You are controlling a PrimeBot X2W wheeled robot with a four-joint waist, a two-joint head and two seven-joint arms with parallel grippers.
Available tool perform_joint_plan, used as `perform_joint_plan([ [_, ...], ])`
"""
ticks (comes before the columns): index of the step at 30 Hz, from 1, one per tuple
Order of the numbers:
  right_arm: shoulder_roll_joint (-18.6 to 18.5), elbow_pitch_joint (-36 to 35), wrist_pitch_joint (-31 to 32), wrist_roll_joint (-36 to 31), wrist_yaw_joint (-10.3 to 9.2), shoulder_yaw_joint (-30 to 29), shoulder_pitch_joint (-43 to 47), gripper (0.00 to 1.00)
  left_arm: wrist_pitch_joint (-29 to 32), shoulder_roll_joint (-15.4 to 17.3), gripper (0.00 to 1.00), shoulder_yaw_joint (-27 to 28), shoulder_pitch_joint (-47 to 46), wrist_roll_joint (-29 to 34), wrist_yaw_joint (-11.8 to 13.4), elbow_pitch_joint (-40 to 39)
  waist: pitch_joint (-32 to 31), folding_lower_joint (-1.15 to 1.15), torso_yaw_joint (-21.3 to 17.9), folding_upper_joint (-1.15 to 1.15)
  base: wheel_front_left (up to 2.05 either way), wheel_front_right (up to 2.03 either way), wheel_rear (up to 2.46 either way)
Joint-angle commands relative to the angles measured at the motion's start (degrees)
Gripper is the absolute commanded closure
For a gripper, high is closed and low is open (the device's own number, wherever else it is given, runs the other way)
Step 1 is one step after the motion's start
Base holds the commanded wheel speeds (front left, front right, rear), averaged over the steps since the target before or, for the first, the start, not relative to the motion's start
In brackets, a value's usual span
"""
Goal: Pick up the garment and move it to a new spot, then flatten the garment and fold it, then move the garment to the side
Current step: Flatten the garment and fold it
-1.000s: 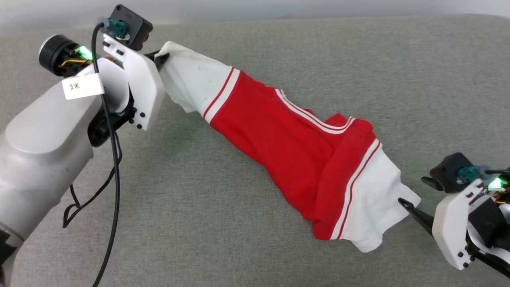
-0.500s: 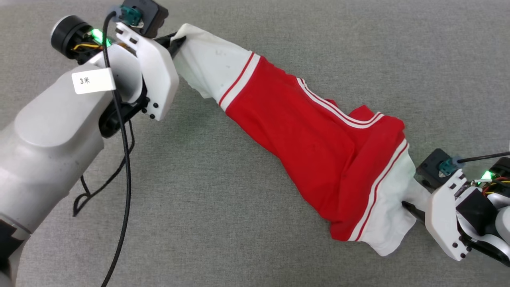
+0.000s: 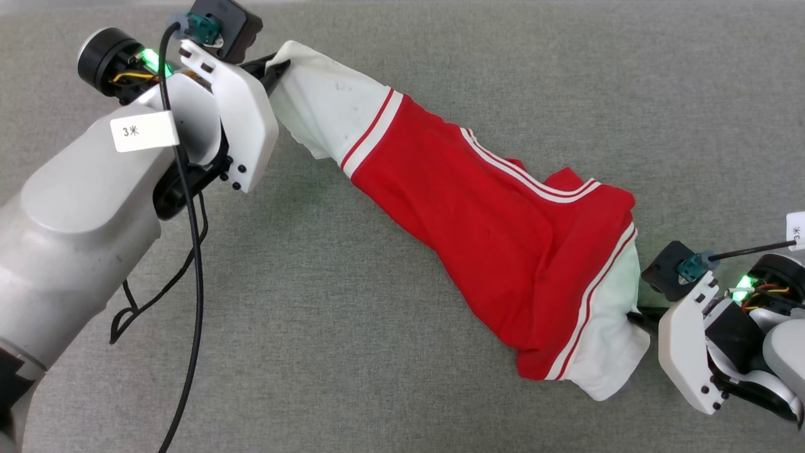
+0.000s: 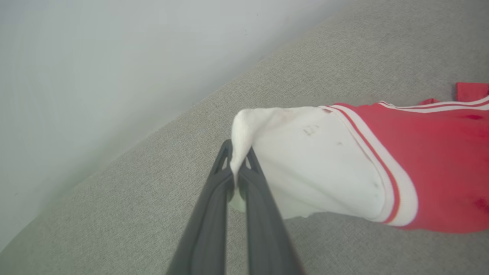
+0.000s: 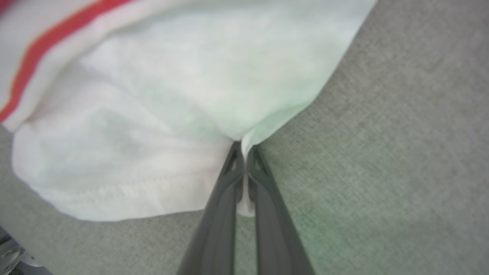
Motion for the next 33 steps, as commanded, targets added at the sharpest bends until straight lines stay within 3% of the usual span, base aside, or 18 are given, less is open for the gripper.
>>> perform_joint_plan([
  [1,1.79,2.67,0.30,0.31,-0.12,2.42,2.29,1.00,-0.36,0.06,1.00,0.03,0.54,-0.25,-0.22,0.22,-0.56,0.01,-0.23,0.00,0.00,0.00,0.00],
  [16,0.94,0.19,-13.30,-1.48,-0.10,-11.03,1.96,1.00,-5.74,1.16,1.00,1.28,2.47,-0.90,0.58,-1.63,-10.62,0.01,-1.72,0.00,0.00,0.00,0.00],
  [25,2.58,-4.24,-16.33,-4.82,-0.10,-24.02,2.85,1.00,-9.74,4.04,1.00,3.67,0.89,0.54,4.00,-8.35,-14.74,0.01,-1.14,0.00,0.00,0.00,0.00],
  [33,5.40,-10.26,-16.35,-8.77,-0.11,-34.22,2.13,1.00,-12.28,7.97,1.00,6.85,-1.42,2.12,8.61,-17.20,-16.75,0.01,-0.45,0.00,0.00,0.00,0.00],
])
